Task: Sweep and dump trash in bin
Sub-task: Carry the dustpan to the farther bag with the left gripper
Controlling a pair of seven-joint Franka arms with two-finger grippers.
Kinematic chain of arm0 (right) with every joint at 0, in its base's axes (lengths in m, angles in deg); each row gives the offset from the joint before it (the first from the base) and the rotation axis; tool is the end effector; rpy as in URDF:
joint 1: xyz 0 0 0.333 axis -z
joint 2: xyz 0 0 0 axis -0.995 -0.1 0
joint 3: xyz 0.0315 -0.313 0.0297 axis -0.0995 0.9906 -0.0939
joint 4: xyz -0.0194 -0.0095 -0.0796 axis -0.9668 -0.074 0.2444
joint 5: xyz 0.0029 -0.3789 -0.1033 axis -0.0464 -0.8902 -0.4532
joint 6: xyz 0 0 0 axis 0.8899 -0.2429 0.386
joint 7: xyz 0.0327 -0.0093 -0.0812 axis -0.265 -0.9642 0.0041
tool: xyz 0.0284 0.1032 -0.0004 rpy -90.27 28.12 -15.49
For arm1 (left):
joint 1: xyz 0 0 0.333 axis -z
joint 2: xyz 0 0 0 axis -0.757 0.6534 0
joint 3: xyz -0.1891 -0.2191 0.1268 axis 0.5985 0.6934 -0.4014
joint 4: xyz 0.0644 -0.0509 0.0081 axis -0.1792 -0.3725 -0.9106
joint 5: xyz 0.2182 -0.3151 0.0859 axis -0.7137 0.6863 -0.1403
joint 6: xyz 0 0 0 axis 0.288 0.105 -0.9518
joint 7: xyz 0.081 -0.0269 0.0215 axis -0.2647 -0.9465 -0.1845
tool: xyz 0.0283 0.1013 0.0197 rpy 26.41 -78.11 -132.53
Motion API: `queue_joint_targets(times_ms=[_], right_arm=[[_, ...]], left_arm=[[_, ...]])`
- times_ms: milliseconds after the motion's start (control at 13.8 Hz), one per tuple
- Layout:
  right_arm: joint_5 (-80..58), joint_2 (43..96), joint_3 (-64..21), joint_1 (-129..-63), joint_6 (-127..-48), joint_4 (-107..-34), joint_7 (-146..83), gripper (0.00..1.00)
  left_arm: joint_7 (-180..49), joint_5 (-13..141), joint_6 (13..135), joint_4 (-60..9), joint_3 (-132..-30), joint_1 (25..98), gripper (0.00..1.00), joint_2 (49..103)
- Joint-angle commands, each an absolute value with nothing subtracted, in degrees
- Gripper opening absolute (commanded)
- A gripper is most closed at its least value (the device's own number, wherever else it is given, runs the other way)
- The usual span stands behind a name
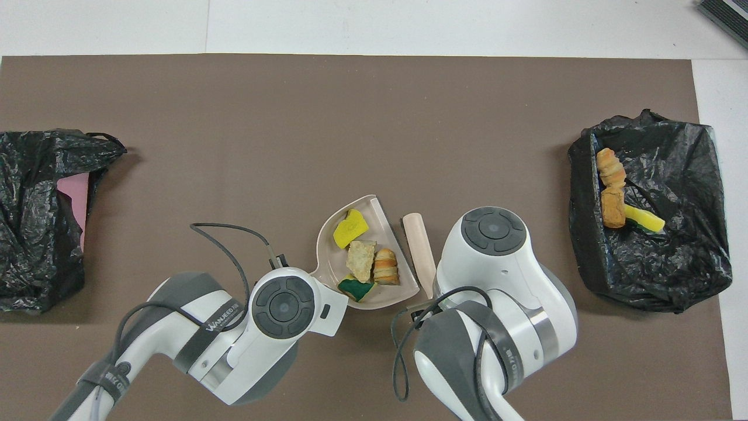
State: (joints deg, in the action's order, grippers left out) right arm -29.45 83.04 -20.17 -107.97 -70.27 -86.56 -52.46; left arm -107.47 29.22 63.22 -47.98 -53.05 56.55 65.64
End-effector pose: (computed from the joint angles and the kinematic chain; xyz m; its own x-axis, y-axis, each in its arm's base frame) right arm 0.4294 0.2664 0.3859 0.8908 0.2095 -0.4033 0.1885 -0.9778 -0.0915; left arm 0.3988 -0.3062 0.3457 0.3292 -0.9356 -0.1278 -0.9434 -0.3201 -0.0870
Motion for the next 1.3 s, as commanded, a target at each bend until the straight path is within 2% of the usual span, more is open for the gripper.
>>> queue_joint_targets(times_ms=[0, 362, 579, 796, 1013, 1230], right_arm=[[-27.8, 83.8, -20.4, -108.1, -68.2, -86.0, -58.3, 0.00], [-24.4, 87.5, -20.8, -113.9, -70.2, -89.3, -68.5, 0.00], [-23.8, 92.4, -20.9, -120.8, -73.4, -94.7, -73.5, 0.00], [-19.2, 96.2, -21.2, -124.1, -77.4, -100.4, -74.6, 0.00], [-18.0, 95.3, -21.3, -127.9, -82.1, -102.5, -78.1, 0.00], [-16.3, 92.7, -21.3, -131.3, -84.9, -103.6, -82.7, 0.00]], left_arm=[[-113.4, 28.8, 63.6, -47.6, -53.9, 54.3, 0.00, 64.8], [-127.6, 28.8, 59.0, -41.1, -61.1, 54.2, 0.00, 64.3], [-135.9, 29.3, 56.9, -37.1, -66.1, 54.1, 0.00, 64.7], [-149.2, 33.6, 52.9, -30.4, -73.0, 53.9, 0.00, 66.7], [-161.0, 39.0, 47.9, -23.0, -79.0, 53.9, 0.00, 69.8], [-171.8, 44.0, 44.4, -19.0, -83.7, 52.1, 0.00, 70.9]])
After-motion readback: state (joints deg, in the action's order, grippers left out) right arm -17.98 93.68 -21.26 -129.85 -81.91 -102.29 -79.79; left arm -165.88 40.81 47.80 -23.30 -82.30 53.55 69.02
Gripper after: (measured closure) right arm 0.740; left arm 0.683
